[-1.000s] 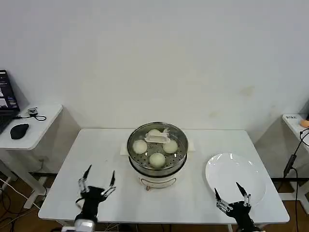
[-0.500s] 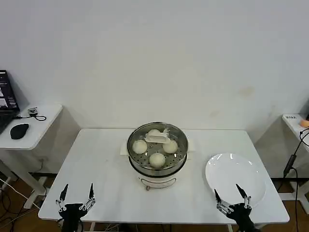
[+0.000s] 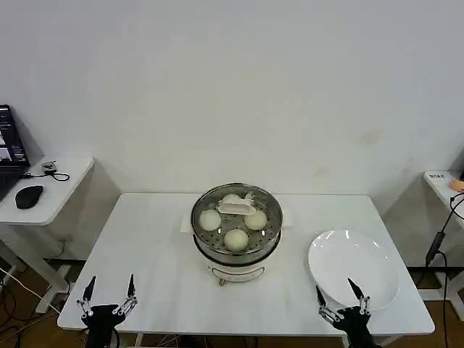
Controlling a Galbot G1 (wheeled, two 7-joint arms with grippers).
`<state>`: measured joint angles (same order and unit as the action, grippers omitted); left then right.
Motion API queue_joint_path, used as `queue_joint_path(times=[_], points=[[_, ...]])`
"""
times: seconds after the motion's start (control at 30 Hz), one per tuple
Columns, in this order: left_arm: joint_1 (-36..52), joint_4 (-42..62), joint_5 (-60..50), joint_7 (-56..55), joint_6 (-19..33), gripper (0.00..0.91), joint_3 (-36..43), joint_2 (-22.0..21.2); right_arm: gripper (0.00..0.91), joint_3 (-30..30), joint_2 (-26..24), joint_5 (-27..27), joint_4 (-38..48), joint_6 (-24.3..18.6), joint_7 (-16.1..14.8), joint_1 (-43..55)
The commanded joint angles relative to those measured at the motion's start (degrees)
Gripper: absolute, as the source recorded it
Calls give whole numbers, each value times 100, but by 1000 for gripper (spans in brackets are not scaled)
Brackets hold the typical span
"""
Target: Take steamed baozi put them in steamer then cover it.
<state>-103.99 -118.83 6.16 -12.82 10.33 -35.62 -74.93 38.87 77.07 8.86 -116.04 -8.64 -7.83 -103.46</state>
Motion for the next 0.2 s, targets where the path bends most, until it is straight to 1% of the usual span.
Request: queue_joint_path(times=[0.03, 0.1, 0.17, 0.2], points=[[200, -29, -6, 119, -170, 907, -49, 6, 907, -194, 31, -108, 44, 3, 162, 15], [196, -34, -13, 134, -147, 907, -38, 13, 907, -190, 56, -141, 44, 38, 244, 27], [187, -17, -139, 137, -94, 907, -26, 5, 907, -203, 60, -308, 31, 64, 360, 35], [182, -13, -140, 139, -96, 907, -18, 3, 907, -206, 57, -323, 22, 68, 359, 33]])
